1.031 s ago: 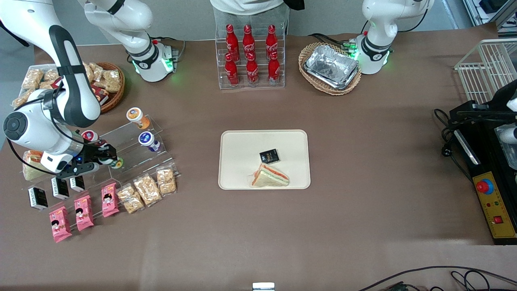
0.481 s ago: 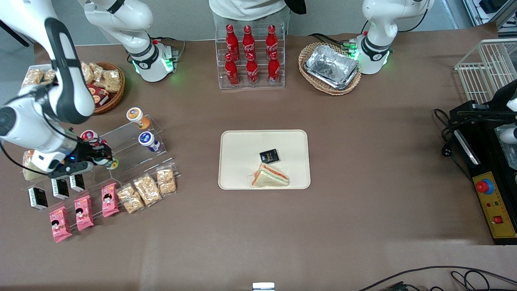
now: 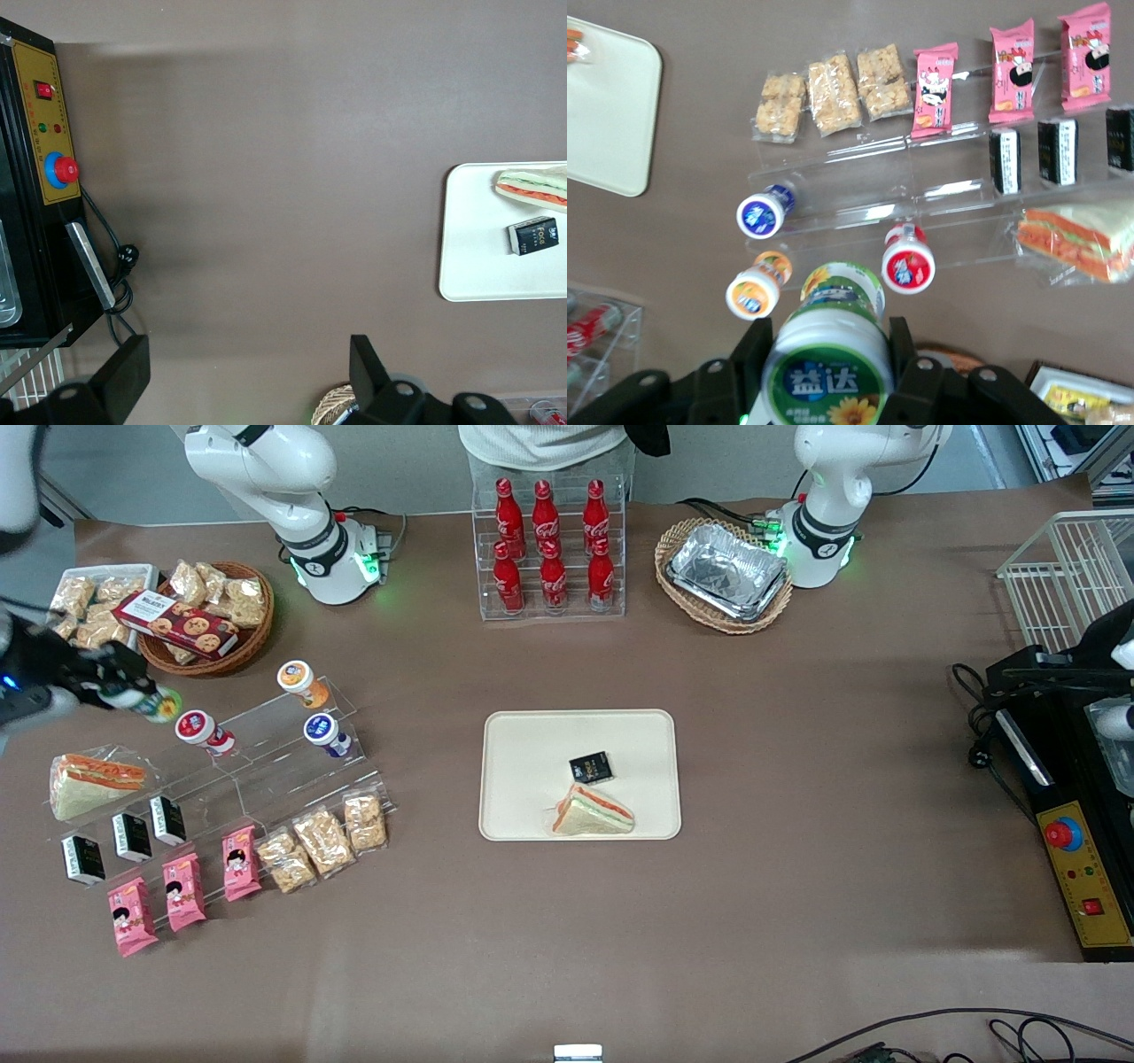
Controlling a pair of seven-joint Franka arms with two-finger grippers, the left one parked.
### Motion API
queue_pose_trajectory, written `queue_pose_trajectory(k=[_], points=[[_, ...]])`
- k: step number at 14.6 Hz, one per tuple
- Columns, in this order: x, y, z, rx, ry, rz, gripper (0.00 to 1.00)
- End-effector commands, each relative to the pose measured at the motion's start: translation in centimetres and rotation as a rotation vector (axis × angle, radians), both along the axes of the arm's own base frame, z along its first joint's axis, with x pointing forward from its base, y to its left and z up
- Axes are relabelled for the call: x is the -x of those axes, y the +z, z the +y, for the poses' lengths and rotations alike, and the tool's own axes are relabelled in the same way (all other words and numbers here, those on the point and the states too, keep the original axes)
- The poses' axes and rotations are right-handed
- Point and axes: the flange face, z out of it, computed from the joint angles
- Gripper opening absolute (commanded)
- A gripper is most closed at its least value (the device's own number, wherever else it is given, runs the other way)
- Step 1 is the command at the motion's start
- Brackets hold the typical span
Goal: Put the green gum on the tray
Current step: 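Carry the held bottle over to the cream tray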
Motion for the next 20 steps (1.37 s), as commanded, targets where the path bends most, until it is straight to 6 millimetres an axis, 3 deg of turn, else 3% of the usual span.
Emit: queue_pose_trajectory(k=[1,2,4,6,8,9,10,14,18,20], points=[[1.2,2.8,7.7,0.036,-0.149,0.051,0.09],[2.0,3.3,12.3,0.039,-0.173,0.054,0.09],[3.2,3.6,19.8,-0.011,-0.284,0.072,0.09],[4.1,2.5,27.4,-0.019,-0.371,0.051,0.09],[5.1,-1.0,33.4,-0.016,-0.41,0.036,0.09],[5.8,-3.8,36.0,-0.019,-0.415,0.025,0.09],[6.3,-7.0,37.8,-0.026,-0.417,0.003,0.09],[7.5,-19.6,42.0,0.001,-0.408,-0.038,0.09],[8.1,-28.8,45.5,0.087,-0.394,-0.074,0.09],[8.8,-31.5,46.9,0.08,-0.4,-0.072,0.09]])
